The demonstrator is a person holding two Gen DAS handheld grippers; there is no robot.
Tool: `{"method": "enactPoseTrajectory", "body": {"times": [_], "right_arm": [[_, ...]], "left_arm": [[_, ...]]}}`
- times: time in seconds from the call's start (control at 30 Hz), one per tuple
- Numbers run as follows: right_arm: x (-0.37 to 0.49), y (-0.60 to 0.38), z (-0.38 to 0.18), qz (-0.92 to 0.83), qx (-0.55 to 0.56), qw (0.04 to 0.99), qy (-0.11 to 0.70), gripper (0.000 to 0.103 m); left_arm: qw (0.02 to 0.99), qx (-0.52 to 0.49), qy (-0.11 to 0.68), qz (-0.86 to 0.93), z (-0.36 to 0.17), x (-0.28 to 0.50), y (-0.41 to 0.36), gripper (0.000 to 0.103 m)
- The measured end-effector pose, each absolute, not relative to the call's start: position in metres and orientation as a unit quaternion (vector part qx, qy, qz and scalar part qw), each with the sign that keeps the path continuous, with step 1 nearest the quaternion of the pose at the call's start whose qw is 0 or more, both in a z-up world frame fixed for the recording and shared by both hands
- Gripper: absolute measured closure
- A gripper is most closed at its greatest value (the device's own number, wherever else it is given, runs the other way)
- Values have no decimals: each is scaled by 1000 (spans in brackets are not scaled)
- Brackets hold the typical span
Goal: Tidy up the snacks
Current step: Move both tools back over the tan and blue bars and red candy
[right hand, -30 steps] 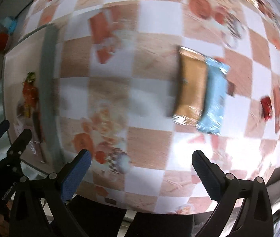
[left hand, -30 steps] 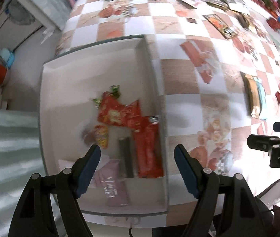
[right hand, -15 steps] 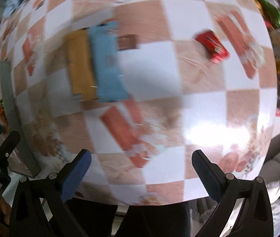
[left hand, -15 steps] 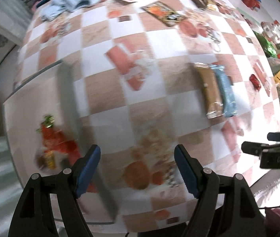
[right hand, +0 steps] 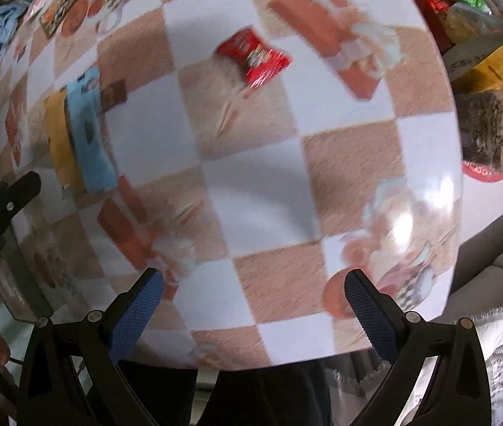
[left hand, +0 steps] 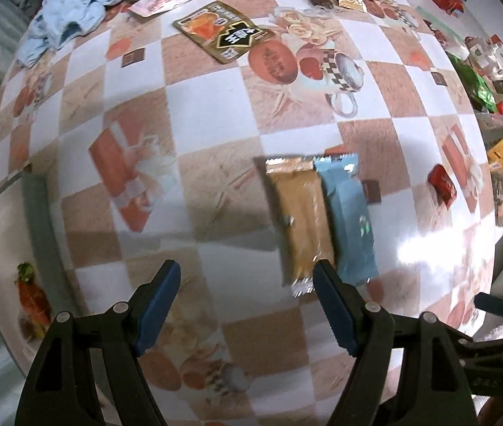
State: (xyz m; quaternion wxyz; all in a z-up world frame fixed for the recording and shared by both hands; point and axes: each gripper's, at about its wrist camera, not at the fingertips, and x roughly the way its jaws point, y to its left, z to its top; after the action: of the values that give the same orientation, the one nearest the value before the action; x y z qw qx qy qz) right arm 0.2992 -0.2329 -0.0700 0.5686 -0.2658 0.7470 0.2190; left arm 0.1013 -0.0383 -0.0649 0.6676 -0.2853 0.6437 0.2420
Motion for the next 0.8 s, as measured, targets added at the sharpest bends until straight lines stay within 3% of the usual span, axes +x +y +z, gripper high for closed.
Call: {"method": "enactPoseTrajectory", "body": {"times": [0.3, 0.8], "right_arm": [[345, -212, -64, 232, -279, 589, 722, 1], [353, -194, -87, 244, -301, 592, 707, 1]], "left_arm": [[657, -292, 651, 243, -78, 125, -41, 23], [640, -303, 657, 260, -103, 121, -31, 23]]}}
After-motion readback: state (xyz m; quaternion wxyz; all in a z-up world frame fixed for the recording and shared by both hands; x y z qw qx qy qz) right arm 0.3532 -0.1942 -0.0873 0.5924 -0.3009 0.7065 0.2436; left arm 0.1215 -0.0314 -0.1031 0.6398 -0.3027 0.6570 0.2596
